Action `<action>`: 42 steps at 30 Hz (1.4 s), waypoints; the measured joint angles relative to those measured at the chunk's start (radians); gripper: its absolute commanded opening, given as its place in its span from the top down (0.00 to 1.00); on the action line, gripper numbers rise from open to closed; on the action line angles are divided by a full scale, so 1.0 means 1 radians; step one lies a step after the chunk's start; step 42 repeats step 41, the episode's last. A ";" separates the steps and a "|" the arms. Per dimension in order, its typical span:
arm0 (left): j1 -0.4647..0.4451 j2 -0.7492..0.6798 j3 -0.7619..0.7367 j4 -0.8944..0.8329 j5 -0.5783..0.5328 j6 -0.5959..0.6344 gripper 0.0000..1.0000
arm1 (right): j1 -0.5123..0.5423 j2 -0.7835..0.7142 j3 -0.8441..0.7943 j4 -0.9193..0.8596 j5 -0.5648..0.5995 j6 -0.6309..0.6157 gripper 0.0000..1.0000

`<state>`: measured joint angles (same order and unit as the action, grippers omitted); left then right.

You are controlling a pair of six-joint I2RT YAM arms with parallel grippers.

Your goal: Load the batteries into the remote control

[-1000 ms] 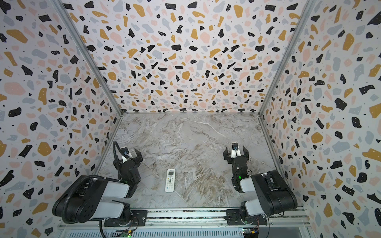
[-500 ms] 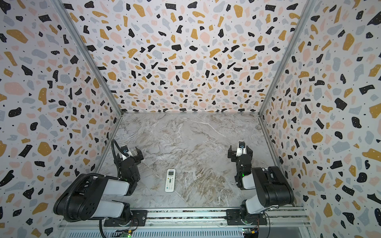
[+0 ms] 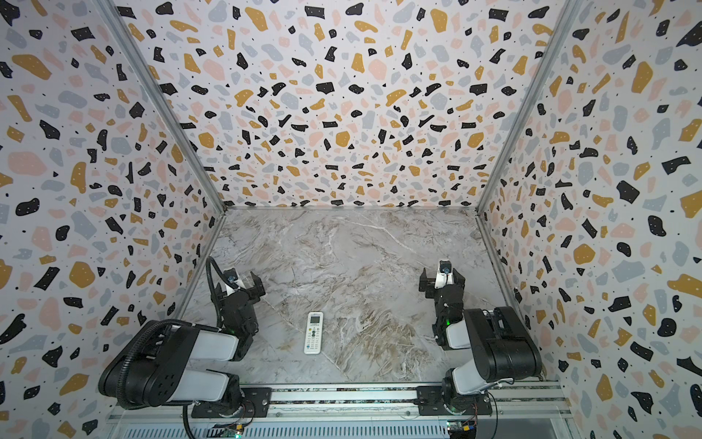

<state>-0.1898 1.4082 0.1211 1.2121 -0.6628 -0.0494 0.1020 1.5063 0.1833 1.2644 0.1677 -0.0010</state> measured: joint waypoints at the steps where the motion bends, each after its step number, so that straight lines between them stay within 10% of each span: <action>1: 0.000 0.000 0.000 0.000 0.000 0.000 0.01 | 0.000 0.000 0.000 0.000 0.000 0.000 0.01; 42: 0.000 0.000 0.003 -0.001 0.000 0.000 0.01 | -0.012 -0.006 0.000 -0.002 -0.027 -0.003 0.01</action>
